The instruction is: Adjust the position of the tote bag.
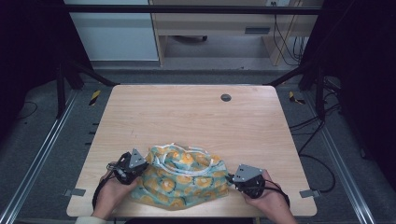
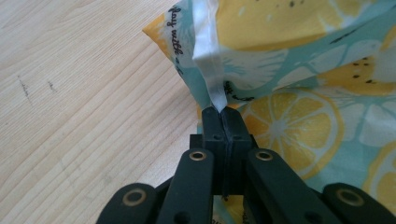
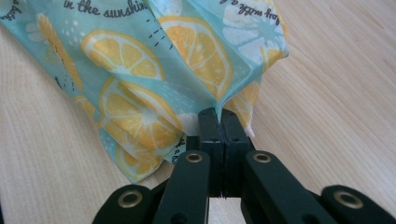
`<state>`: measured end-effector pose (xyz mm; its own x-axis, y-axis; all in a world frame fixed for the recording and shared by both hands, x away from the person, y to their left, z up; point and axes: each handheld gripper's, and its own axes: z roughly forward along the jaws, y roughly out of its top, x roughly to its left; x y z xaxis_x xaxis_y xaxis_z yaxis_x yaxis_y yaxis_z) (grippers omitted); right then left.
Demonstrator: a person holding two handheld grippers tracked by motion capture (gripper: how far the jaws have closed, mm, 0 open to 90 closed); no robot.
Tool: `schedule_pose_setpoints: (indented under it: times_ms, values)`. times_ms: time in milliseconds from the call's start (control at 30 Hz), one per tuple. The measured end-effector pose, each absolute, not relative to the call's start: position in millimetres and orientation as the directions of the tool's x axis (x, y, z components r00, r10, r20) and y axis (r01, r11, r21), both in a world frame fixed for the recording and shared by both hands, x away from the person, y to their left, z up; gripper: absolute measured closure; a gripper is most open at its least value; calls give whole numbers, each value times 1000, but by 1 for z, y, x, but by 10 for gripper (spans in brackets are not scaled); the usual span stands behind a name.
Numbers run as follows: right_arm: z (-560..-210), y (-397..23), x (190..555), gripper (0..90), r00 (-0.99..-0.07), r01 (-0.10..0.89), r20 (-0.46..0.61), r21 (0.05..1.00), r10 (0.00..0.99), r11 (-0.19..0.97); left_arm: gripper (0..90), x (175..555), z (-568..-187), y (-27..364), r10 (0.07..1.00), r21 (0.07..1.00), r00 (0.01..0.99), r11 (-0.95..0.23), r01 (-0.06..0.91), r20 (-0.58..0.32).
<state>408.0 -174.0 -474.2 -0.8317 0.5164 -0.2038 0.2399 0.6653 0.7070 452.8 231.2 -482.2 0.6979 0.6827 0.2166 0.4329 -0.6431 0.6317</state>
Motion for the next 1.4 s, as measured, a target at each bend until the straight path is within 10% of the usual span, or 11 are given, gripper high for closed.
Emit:
schedule_pose_setpoints:
  times_ms: [300, 567, 733, 1000, 1400]
  values:
    - [-472, -179, 405, 850, -821, 246, -199, 723, 535, 645, 899, 445, -480, 235, 679, 631, 707, -639, 440, 195]
    - [-462, -193, 394, 389, -773, 275, -171, 778, 611, 565, 666, 429, -472, 245, 707, 665, 683, -600, 444, 182]
    - [-444, -199, 390, 260, -758, 275, -135, 821, 639, 500, 521, 418, -460, 253, 736, 723, 657, -543, 427, 165]
    - [-414, -189, 410, 442, -763, 259, -110, 851, 637, 457, 372, 411, -433, 248, 739, 799, 662, -469, 375, 124]
    - [-417, -160, 440, 624, -779, 260, -121, 830, 615, 493, 398, 465, -410, 204, 698, 738, 711, -522, 427, 82]
